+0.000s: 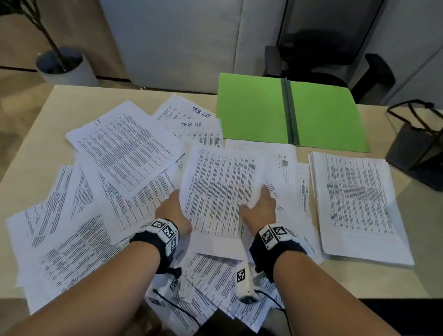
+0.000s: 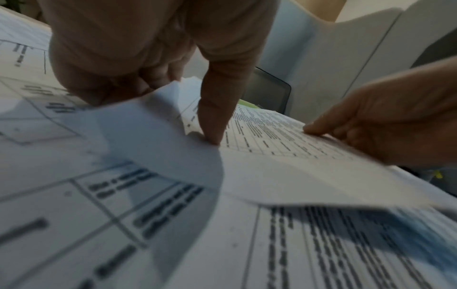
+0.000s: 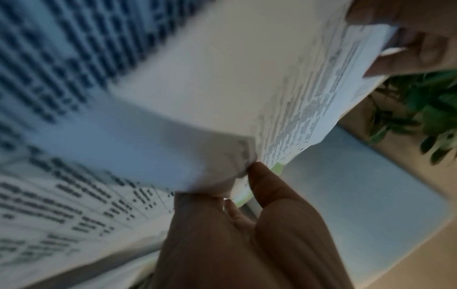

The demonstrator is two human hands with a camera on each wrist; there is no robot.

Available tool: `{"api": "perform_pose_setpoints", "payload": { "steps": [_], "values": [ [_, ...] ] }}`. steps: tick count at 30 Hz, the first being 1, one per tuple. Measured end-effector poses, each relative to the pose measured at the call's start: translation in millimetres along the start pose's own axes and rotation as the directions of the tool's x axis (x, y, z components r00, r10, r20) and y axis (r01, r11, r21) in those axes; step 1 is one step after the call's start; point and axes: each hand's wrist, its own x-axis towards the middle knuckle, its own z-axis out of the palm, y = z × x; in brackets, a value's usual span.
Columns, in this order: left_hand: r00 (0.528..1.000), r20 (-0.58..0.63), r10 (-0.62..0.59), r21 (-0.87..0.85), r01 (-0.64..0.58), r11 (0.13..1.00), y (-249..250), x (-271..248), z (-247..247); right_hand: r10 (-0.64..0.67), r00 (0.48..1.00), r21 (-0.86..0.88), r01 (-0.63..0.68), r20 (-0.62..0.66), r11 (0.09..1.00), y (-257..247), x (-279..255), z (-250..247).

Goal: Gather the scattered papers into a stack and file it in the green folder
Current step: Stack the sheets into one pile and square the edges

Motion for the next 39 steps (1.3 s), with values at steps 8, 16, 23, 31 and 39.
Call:
{"api": "perform_pose_setpoints", "payload": {
  "steps": [8, 16, 23, 31, 39],
  "values": [
    [0.986, -0.067, 0.152, -0.532, -0.164, 0.831, 7, -6, -34, -0.179, 0.984, 0.389, 0.160, 0.013, 0.907, 3, 14, -28],
    [0.995, -0.073, 0.069, -0.704, -0.101, 0.703, 12, 0, -37, -0.111, 0.994, 0.426, 0.098, 0.005, 0.899, 3, 29, -41],
    [0.997, -0.073, 0.019, -0.733, -0.067, 0.677, 17, 1, -33, -0.141, 0.982, 0.549, 0.048, 0.127, 0.834, 11, 24, -39],
    [0.997, -0.049, 0.055, -0.646, -0.074, 0.760, 14, 6, -43, -0.192, 0.965, 0.502, 0.079, 0.178, 0.861, 5, 27, -35],
    [0.985, -0.174, 0.023, -0.235, -0.064, 0.970, -13, 23, -58, -0.084, 0.991, -0.740, 0.133, 0.103, 0.660, 10, 30, -45]
  ]
}}
